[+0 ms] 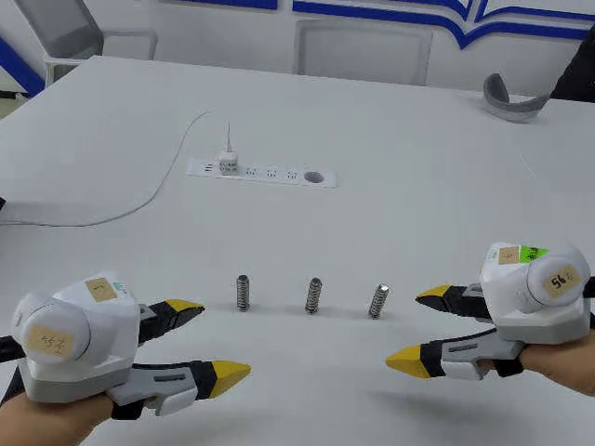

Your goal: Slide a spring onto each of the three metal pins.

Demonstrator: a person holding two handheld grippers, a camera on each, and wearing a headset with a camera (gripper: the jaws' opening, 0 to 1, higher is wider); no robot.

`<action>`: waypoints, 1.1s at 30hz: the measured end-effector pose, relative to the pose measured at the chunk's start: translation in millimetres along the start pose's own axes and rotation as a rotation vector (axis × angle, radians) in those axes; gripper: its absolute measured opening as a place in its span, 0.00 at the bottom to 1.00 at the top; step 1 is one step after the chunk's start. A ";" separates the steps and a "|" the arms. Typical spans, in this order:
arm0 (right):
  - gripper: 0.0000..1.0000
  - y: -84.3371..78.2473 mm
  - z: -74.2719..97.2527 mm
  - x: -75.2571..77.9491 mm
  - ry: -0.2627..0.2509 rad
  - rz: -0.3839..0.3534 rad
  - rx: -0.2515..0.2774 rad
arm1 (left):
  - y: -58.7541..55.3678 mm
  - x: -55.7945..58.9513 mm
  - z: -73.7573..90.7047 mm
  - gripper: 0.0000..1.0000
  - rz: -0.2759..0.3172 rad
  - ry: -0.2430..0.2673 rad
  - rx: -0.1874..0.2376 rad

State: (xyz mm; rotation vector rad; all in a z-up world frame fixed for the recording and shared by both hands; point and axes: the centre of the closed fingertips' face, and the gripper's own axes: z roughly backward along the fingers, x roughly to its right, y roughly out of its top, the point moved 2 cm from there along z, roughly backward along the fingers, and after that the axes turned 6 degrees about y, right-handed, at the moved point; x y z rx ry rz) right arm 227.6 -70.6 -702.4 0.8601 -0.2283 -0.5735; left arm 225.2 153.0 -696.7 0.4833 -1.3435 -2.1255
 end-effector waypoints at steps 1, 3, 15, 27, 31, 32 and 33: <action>0.63 -0.4 0.8 -0.3 -0.003 0.000 0.001 | -0.1 0.0 0.3 0.59 0.001 0.001 0.000; 0.63 -0.9 2.9 -0.9 -0.008 -0.001 0.010 | 0.0 0.7 1.0 0.59 0.002 0.002 0.001; 0.63 -3.5 11.0 -9.4 -0.039 -0.019 0.057 | -1.6 -1.2 4.3 0.59 0.006 0.010 0.005; 0.63 -1.9 15.3 -12.5 -0.062 -0.028 0.094 | -1.7 -1.6 6.0 0.59 0.010 0.015 0.012; 0.63 -3.0 14.4 -13.9 -0.062 -0.030 0.096 | -2.5 -3.1 7.5 0.59 0.012 0.020 0.012; 0.63 -3.1 14.6 -13.9 -0.064 -0.033 0.101 | -2.8 -3.6 7.9 0.59 0.014 0.021 0.013; 0.63 -3.1 14.8 -13.8 -0.065 -0.036 0.104 | -3.1 -4.1 8.2 0.59 0.014 0.023 0.013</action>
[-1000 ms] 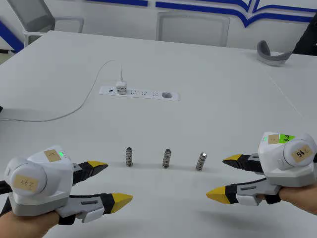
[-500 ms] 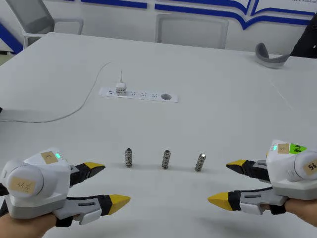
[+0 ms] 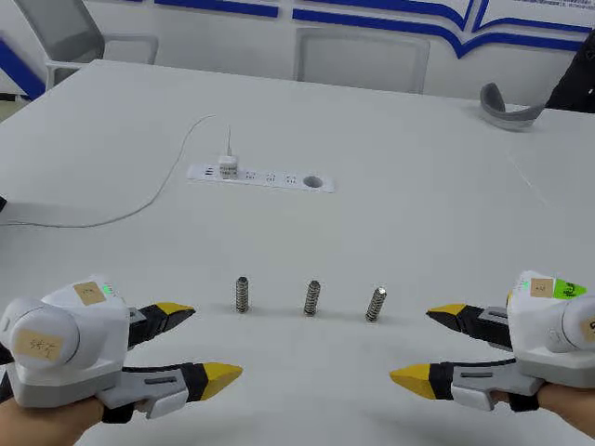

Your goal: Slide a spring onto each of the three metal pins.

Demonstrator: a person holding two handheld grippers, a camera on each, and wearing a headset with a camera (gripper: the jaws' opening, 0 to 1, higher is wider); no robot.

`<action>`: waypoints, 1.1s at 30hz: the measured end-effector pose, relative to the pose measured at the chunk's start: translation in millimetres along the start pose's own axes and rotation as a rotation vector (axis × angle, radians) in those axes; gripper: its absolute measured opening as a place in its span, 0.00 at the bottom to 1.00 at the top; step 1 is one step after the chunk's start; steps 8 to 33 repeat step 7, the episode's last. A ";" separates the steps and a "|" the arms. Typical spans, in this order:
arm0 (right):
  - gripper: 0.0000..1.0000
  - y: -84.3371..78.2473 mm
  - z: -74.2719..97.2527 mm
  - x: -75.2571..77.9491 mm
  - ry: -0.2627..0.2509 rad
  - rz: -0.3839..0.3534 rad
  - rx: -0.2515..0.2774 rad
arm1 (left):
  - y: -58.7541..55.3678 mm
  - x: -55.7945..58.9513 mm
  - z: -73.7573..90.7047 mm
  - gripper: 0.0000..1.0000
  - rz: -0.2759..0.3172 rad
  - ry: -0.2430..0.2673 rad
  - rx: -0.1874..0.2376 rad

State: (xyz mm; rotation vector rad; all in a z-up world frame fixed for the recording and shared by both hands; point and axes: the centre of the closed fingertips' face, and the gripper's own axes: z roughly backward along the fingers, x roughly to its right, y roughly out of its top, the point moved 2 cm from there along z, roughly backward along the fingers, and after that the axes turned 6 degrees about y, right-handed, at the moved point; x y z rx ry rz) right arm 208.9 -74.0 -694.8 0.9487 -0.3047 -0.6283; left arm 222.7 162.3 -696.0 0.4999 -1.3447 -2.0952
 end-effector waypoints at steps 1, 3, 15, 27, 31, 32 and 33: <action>0.63 0.1 0.2 0.1 -0.002 -0.003 0.004 | -0.2 -0.2 0.2 0.59 0.000 0.001 0.000; 0.63 0.0 0.5 0.0 -0.006 -0.008 0.008 | -0.2 -0.4 0.4 0.59 0.002 0.001 0.000; 0.63 -0.7 0.6 -0.6 -0.008 -0.012 0.012 | -0.4 -0.5 0.0 0.59 0.004 0.002 0.001; 0.63 -0.7 0.6 -0.6 -0.008 -0.012 0.012 | -0.4 -0.5 0.0 0.59 0.004 0.002 0.001; 0.63 -0.7 0.6 -0.6 -0.008 -0.012 0.012 | -0.4 -0.5 0.0 0.59 0.004 0.002 0.001; 0.63 -0.7 0.6 -0.6 -0.008 -0.012 0.012 | -0.4 -0.5 0.0 0.59 0.004 0.002 0.001; 0.63 -0.7 0.6 -0.6 -0.008 -0.012 0.012 | -0.4 -0.5 0.0 0.59 0.004 0.002 0.001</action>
